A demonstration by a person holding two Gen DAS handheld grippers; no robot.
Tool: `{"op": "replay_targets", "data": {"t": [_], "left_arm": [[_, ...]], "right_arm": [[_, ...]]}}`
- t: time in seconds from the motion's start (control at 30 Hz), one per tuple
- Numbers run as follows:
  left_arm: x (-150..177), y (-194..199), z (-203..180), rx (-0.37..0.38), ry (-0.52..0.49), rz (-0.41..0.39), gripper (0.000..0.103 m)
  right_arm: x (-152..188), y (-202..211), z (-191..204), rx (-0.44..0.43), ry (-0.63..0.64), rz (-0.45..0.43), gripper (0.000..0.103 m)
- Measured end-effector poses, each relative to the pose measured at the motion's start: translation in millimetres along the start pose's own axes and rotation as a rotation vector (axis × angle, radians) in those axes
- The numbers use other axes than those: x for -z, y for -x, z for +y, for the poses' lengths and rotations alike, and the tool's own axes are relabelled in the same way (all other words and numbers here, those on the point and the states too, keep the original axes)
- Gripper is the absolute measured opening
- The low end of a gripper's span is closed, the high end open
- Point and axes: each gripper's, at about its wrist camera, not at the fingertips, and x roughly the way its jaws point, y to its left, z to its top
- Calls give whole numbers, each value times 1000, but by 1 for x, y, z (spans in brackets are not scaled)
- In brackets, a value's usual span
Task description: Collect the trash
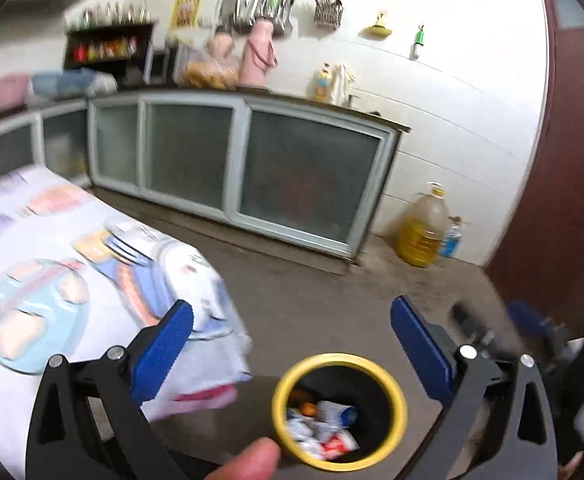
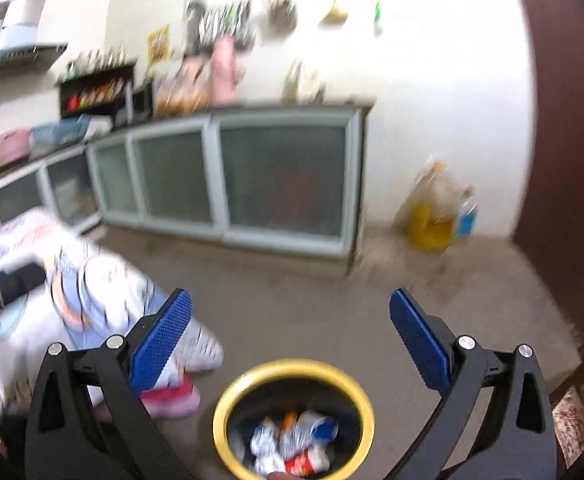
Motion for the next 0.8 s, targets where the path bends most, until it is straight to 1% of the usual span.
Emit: {"op": "replay_targets", "data": {"t": [0.07, 0.13, 0.17, 0.23, 0.3, 0.37, 0.43, 0.47, 0.53, 0.57, 0.6, 0.67, 0.73, 0.8], "left_arm": [[1, 19, 0, -39, -36, -32, 95], [3, 32, 1, -67, -53, -59, 95], [4, 41, 1, -94, -53, -70, 95], [12, 57, 6, -126, -34, -93, 95], [20, 72, 10, -150, 23, -116, 95], [31, 83, 19, -175, 79, -130, 95], [40, 88, 25, -205, 110, -132, 95], [45, 88, 25, -233, 121, -127, 95], [50, 88, 27, -258, 125, -96, 95], [52, 85, 26, -265, 129, -74, 95], [55, 84, 27, -271, 144, -69, 95], [62, 85, 28, -272, 192, -62, 95], [69, 83, 27, -279, 206, -43, 95], [75, 84, 28, -304, 214, -27, 95]], "right_arm": [[-14, 19, 7, 71, 9, -43, 95], [-26, 37, 8, 106, 3, -88, 95], [-27, 45, 8, 122, -1, -106, 95], [-23, 59, 5, 191, -29, -142, 95], [-18, 62, -1, 216, -57, -135, 95], [-10, 64, -2, 216, -44, -108, 95], [-2, 71, 1, 185, -18, -104, 95], [4, 74, 3, 184, 4, -114, 95], [13, 74, 6, 169, 35, -104, 95], [19, 72, 7, 157, 46, -86, 95], [23, 70, 8, 147, 56, -65, 95], [33, 68, 10, 146, 72, -39, 95], [37, 65, 9, 150, 67, -24, 95], [39, 63, 8, 163, 63, -12, 95]]}}
